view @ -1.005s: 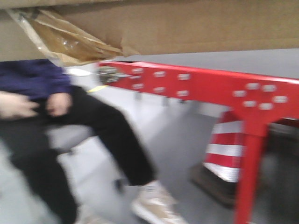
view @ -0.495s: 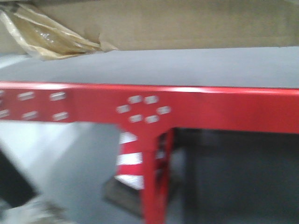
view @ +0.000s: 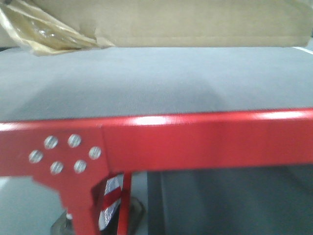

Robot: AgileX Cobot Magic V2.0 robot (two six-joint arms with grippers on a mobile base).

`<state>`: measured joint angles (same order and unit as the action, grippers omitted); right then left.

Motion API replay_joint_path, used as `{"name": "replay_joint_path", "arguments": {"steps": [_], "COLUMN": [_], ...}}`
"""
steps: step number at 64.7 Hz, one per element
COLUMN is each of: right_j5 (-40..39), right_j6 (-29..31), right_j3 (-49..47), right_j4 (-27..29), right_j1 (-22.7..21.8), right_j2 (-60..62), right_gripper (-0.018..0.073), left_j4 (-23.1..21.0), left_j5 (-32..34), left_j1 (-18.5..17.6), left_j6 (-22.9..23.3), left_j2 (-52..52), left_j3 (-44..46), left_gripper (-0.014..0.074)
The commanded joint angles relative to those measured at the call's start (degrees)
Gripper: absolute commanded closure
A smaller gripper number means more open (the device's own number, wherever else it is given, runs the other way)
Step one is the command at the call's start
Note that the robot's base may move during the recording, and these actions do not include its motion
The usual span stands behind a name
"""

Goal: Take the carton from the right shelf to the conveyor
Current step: 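Move the held carton over the grey conveyor belt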

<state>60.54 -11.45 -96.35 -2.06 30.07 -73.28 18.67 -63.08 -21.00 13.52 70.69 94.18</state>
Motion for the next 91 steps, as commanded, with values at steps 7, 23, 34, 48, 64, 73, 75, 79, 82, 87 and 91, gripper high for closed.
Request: {"name": "replay_joint_path", "arguments": {"steps": [7, 23, 34, 48, 64, 73, 75, 79, 82, 87, 91], "right_j5": [-0.7, -0.7, -0.7, -0.7, -0.7, -0.7, -0.7, -0.7, -0.7, -0.7, -0.7], "right_j6": [1.1, 1.1, 1.1, 1.1, 1.1, 1.1, 1.1, 1.1, 1.1, 1.1, 1.1], "right_j3": [-0.4, -0.4, -0.4, -0.4, -0.4, -0.4, -0.4, -0.4, -0.4, -0.4, -0.4], "right_j4": [-1.6, -1.6, -1.6, -1.6, -1.6, -1.6, -1.6, -1.6, -1.6, -1.6, -1.6], "right_j1": [-0.3, -0.3, -0.3, -0.3, -0.3, -0.3, -0.3, -0.3, -0.3, -0.3, -0.3], "right_j2": [1.2, 1.2, 1.2, 1.2, 1.2, 1.2, 1.2, 1.2, 1.2, 1.2, 1.2], "right_gripper": [0.0629, 0.0629, 0.0629, 0.0629, 0.0629, 0.0629, 0.0629, 0.0629, 0.0629, 0.0629, 0.0629], "left_j4": [7.6, 7.6, 7.6, 7.6, 7.6, 7.6, 7.6, 7.6, 7.6, 7.6, 7.6], "left_j5": [2.6, 2.6, 2.6, 2.6, 2.6, 2.6, 2.6, 2.6, 2.6, 2.6, 2.6], "left_j1": [0.6, 0.6, 0.6, 0.6, 0.6, 0.6, 0.6, 0.6, 0.6, 0.6, 0.6], "left_j6": [-0.8, -0.8, -0.8, -0.8, -0.8, -0.8, -0.8, -0.8, -0.8, -0.8, -0.8], "left_j2": [-0.7, -0.7, -0.7, -0.7, -0.7, -0.7, -0.7, -0.7, -0.7, -0.7, -0.7], "left_j3": [0.1, 0.1, 0.1, 0.1, 0.1, 0.1, 0.1, 0.1, 0.1, 0.1, 0.1], "left_gripper": [0.0615, 0.0615, 0.0615, 0.0615, 0.0615, 0.0615, 0.0615, 0.0615, 0.0615, 0.0615, 0.0615]}}
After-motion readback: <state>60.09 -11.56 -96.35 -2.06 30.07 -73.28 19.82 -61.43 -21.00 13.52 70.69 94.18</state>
